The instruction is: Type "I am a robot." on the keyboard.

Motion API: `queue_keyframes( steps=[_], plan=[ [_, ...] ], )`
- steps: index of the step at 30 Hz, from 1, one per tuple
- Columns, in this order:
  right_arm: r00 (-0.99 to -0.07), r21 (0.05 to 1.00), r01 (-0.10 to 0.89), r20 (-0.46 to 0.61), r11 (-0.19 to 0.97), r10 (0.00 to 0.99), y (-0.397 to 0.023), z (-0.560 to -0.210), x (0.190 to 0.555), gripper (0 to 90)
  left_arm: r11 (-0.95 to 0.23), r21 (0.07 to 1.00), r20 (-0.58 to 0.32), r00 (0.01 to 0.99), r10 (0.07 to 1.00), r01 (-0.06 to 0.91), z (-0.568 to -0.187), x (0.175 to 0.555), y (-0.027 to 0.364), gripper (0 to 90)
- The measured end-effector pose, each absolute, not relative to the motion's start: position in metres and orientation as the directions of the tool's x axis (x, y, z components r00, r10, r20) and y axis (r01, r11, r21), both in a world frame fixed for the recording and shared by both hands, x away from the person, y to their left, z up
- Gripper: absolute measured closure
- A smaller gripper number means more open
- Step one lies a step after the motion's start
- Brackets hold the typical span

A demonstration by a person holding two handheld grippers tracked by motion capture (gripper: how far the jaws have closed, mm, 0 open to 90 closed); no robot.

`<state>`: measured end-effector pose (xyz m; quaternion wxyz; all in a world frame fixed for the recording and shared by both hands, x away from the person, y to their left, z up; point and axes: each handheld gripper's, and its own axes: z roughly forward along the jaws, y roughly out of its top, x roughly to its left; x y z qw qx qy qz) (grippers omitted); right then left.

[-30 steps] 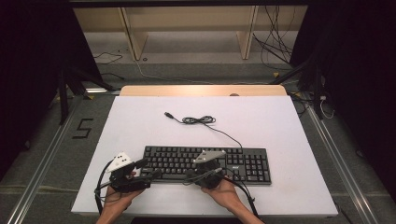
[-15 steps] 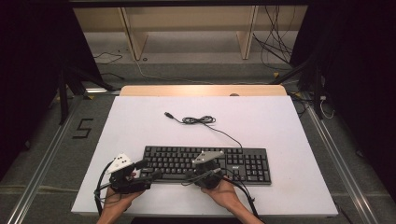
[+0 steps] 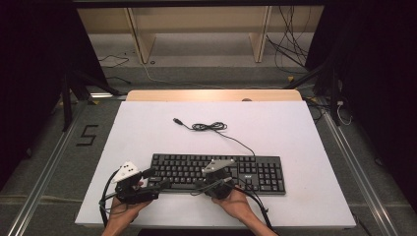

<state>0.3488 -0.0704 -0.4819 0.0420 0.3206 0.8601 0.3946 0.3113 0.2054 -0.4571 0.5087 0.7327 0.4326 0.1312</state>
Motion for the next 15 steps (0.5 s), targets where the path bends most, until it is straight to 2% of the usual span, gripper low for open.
queue_keyframes(
  steps=[8, 15],
  plan=[
    [-0.789, 0.709, 0.522, 0.189, 0.474, 0.585, -0.0712, -0.4810, 0.3484, 89.8, -0.105, 0.859, -0.247, 0.585, 0.773, 0.502, -0.4577, 0.3127, 0.2070, 26.4],
    [-0.784, 0.744, 0.522, 0.225, 0.417, 0.578, -0.0778, -0.4732, 0.3499, 82.2, -0.100, 0.859, -0.247, 0.578, 0.778, 0.502, -0.4577, 0.3138, 0.2095, 26.4]
  ],
)
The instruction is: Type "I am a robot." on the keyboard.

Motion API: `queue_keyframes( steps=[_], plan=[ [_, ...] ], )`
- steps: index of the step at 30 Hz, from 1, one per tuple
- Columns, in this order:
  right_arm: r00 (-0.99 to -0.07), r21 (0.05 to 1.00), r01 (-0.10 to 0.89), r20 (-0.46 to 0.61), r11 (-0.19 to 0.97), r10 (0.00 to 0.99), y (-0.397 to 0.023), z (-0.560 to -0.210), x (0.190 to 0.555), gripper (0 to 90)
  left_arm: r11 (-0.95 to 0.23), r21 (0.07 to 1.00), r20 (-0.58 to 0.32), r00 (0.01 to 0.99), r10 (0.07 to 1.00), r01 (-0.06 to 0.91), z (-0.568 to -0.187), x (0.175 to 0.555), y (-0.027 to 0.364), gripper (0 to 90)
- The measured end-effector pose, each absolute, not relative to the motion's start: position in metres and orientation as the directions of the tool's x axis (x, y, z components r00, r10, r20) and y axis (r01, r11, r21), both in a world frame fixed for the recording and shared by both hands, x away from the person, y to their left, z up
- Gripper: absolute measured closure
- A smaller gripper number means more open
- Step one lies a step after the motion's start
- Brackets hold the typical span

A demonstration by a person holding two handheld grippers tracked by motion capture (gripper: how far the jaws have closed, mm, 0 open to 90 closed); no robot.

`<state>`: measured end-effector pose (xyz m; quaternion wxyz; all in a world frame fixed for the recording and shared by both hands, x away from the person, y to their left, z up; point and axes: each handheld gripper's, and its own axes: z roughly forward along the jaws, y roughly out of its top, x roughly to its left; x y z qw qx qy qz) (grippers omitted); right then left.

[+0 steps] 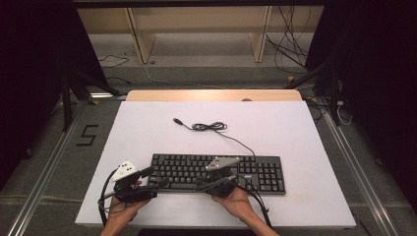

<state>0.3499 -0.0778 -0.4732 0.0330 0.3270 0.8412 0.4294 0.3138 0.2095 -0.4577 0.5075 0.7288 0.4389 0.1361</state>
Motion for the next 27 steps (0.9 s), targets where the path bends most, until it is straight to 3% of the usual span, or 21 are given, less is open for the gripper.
queue_keyframes(
  steps=[27],
  plan=[
    [-0.769, 0.775, 0.524, 0.252, 0.354, 0.587, -0.095, -0.462, 0.348, 54.3, -0.102, 0.846, -0.248, 0.556, 0.793, 0.523, -0.460, 0.323, 0.208, 26.8]
  ],
)
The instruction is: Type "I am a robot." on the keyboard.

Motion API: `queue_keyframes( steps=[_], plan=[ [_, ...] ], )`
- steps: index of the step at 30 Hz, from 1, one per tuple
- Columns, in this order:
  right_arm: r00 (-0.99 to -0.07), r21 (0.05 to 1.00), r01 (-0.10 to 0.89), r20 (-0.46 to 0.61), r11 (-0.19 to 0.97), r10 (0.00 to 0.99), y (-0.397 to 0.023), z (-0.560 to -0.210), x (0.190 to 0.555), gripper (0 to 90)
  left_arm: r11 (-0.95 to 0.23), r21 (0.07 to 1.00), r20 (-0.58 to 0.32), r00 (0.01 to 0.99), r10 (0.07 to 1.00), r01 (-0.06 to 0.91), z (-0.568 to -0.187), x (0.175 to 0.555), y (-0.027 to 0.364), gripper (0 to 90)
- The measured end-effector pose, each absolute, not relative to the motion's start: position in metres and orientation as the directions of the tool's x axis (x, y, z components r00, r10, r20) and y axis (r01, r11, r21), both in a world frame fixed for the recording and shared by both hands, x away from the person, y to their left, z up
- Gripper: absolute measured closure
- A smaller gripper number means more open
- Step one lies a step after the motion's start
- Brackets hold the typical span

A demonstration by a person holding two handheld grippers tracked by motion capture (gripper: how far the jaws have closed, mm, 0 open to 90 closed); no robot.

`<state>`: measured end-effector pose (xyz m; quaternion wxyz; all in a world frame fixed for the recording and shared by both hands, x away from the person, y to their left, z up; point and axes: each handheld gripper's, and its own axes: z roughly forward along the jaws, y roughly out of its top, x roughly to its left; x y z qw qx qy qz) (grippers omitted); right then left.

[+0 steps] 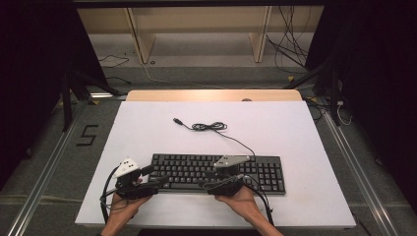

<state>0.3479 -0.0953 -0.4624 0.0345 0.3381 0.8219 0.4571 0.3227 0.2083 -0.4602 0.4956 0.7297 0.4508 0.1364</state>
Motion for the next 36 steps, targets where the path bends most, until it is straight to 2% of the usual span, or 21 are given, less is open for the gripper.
queue_keyframes(
  steps=[15, 36],
  plan=[
    [-0.762, 0.784, 0.523, 0.256, 0.333, 0.594, -0.101, -0.459, 0.346, 46.3, -0.107, 0.851, -0.240, 0.562, 0.792, 0.515, -0.458, 0.326, 0.205, 27.0],
    [-0.764, 0.801, 0.506, 0.244, 0.319, 0.598, -0.110, -0.452, 0.340, 40.1, -0.143, 0.833, -0.230, 0.569, 0.790, 0.535, -0.457, 0.341, 0.197, 37.3]
  ],
)
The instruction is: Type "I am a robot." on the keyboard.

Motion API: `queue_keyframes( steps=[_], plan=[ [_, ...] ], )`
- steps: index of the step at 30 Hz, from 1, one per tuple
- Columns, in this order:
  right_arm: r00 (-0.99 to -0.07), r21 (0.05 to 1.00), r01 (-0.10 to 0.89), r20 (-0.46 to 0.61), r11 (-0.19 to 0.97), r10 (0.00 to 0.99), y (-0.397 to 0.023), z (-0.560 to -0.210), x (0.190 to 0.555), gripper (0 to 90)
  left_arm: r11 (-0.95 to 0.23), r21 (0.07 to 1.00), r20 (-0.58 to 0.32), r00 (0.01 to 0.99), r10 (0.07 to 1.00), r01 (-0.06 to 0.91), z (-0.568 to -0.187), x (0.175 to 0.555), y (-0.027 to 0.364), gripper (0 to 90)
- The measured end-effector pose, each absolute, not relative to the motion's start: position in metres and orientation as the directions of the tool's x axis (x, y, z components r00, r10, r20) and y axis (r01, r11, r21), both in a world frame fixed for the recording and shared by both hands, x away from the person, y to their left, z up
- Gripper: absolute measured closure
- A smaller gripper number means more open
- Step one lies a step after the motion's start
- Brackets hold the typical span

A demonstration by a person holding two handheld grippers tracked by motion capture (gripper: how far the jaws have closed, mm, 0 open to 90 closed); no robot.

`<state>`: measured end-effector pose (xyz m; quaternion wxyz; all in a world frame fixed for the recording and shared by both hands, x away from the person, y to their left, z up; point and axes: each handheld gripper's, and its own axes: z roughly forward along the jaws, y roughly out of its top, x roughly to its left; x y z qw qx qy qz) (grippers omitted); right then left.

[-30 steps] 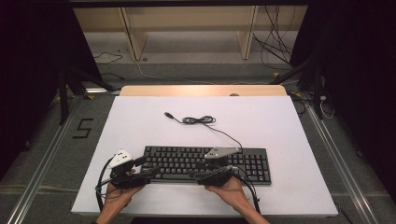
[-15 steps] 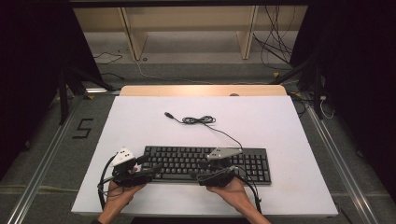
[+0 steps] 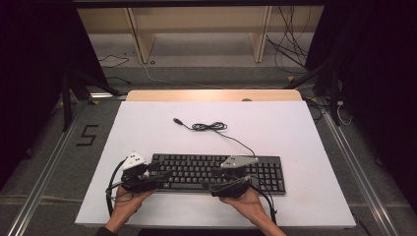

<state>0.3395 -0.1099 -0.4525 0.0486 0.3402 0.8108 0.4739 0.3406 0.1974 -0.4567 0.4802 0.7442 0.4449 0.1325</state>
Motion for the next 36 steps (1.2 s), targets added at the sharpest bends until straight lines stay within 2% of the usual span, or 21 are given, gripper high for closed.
queue_keyframes(
  steps=[17, 28, 36],
  plan=[
    [-0.754, 0.810, 0.504, 0.244, 0.299, 0.610, -0.119, -0.450, 0.335, 37.8, -0.186, 0.811, -0.224, 0.588, 0.777, 0.555, -0.454, 0.358, 0.186, 55.9],
    [-0.750, 0.813, 0.504, 0.245, 0.291, 0.615, -0.123, -0.450, 0.333, 36.1, -0.224, 0.789, -0.215, 0.599, 0.771, 0.572, -0.456, 0.371, 0.178, 79.1],
    [-0.750, 0.815, 0.502, 0.243, 0.290, 0.616, -0.124, -0.449, 0.331, 35.0, -0.267, 0.761, -0.207, 0.612, 0.764, 0.591, -0.464, 0.377, 0.167, 87.2]
  ],
)
